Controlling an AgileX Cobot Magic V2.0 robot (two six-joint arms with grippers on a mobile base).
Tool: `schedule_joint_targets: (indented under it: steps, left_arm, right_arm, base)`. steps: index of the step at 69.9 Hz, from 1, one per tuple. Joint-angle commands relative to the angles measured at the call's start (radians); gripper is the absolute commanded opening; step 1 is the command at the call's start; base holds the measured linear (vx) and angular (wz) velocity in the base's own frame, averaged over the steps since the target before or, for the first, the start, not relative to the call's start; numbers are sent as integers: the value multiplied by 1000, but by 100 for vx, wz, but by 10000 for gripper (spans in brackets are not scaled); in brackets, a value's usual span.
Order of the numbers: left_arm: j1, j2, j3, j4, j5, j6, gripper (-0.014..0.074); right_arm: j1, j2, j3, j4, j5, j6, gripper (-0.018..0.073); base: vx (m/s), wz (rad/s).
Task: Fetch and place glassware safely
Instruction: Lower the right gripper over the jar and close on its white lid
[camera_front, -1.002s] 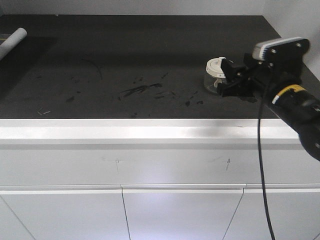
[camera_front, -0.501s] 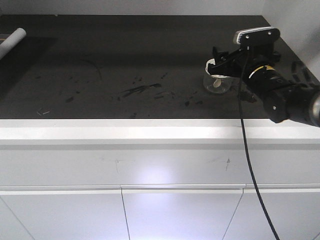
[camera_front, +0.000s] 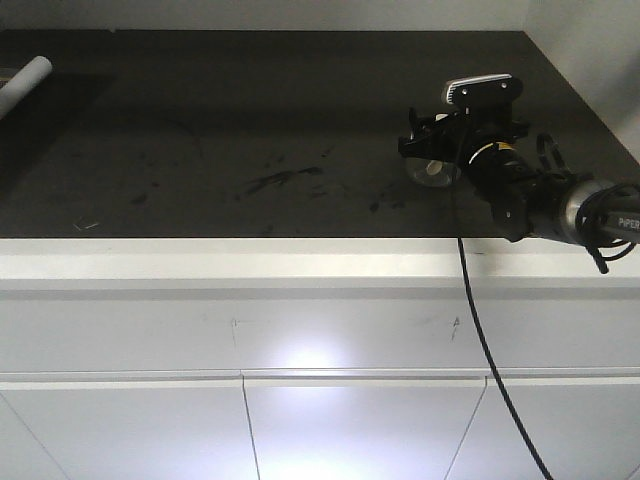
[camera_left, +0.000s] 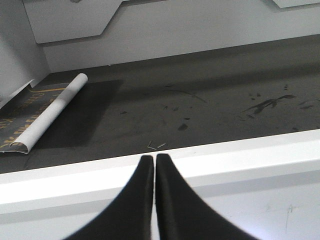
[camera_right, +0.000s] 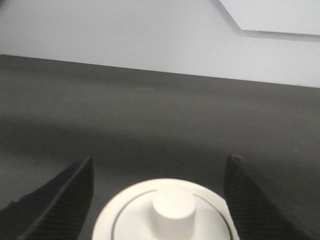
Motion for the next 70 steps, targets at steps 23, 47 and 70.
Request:
schedule_joint_targets:
  steps: [23, 47, 70]
  left_arm:
    - [-7, 7, -27, -6, -69, -7, -7]
    - [-7, 7, -27, -6, -69, -7, -7]
    - [-7, 7, -27, -6, -69, -7, -7]
  right_arm:
    - [-5, -33, -30, 64, -117, -52, 319]
    - [-5, -31, -29, 62, -107, -52, -11]
    - [-3, -71, -29, 48, -93, -51, -8]
  base:
    - [0, 0]
    - [0, 0]
    - [0, 0]
